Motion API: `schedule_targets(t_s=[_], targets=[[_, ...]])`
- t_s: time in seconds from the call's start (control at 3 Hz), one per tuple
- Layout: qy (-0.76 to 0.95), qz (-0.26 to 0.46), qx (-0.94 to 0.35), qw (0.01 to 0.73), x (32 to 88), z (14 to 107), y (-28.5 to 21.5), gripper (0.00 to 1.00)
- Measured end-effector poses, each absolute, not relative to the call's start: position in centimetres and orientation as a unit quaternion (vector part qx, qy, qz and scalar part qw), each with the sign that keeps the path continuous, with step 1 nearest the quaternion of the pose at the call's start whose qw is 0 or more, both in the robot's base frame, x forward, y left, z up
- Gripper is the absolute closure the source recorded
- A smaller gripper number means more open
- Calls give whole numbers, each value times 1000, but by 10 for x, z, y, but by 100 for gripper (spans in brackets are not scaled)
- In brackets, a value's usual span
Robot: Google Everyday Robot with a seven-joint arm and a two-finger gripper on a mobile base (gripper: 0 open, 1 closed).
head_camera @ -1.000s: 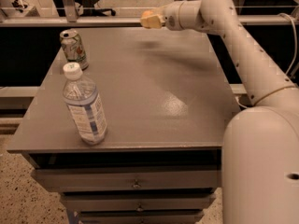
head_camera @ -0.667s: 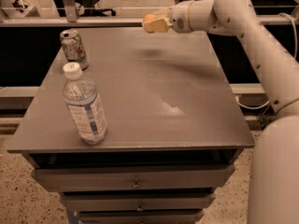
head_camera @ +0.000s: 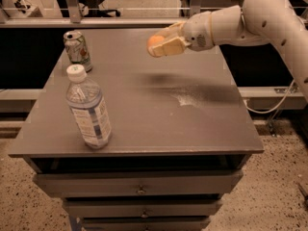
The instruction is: Move orange near blue plastic bottle
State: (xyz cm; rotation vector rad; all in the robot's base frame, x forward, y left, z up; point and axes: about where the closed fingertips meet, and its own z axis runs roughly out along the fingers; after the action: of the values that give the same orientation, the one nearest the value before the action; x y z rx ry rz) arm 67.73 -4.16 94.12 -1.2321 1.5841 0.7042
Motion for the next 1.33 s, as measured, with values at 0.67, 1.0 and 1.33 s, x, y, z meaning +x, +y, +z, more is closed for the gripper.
schedule_targets(t_s=[0.67, 1.0, 1.33], targets=[[643, 299, -513, 483, 674, 942, -37, 100], [627, 321, -525, 479, 646, 944, -34, 100], [611, 350, -533, 469, 607, 937, -33, 100]])
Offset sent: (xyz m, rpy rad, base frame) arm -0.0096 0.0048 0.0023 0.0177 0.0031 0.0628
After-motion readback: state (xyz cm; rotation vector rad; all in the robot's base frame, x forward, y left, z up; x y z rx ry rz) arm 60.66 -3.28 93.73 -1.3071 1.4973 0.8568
